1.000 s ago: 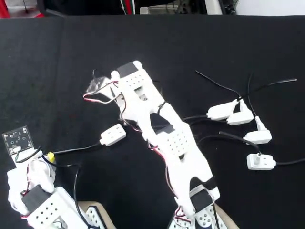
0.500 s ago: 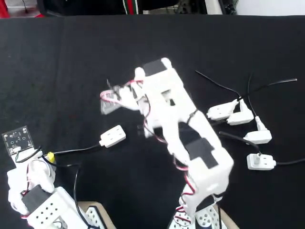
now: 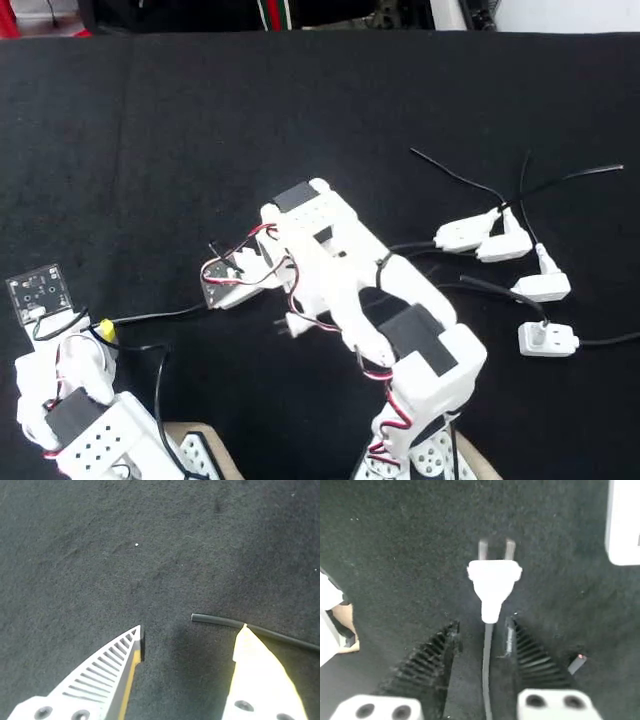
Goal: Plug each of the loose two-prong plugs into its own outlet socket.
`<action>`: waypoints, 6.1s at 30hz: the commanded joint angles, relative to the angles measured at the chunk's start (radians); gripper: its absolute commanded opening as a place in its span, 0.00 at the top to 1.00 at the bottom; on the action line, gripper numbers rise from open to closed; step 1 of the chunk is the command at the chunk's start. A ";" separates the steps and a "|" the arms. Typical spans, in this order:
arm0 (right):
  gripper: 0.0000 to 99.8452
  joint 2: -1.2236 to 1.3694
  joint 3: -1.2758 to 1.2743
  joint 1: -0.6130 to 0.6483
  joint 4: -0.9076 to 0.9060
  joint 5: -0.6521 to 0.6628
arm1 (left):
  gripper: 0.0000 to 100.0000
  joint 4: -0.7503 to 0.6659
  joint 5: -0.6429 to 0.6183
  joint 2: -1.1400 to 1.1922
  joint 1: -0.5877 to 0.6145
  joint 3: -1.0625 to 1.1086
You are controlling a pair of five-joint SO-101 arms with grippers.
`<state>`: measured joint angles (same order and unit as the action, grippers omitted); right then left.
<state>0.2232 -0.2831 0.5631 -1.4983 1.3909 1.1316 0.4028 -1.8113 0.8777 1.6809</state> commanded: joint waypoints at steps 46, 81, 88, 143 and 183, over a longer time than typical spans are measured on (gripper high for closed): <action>0.97 -0.277 -0.381 -0.446 0.135 -1.208 | 0.71 0.003 0.009 -0.005 -0.013 0.018; 0.97 -0.058 -0.061 -0.437 0.466 -0.977 | 0.71 0.003 0.009 -0.005 -0.013 0.018; 0.97 0.008 -0.056 -0.350 0.635 -0.979 | 0.71 0.003 0.011 -0.005 -0.013 0.018; 0.96 0.114 -0.036 -0.041 0.207 -1.823 | 0.71 0.003 0.009 -0.005 -0.013 0.018; 0.73 0.289 0.622 -0.129 -0.106 -1.097 | 0.71 0.003 0.009 -0.005 -0.013 0.018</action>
<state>0.5240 0.2601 0.4327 -1.5474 0.2862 1.1316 0.4043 -1.8113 0.8746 1.6809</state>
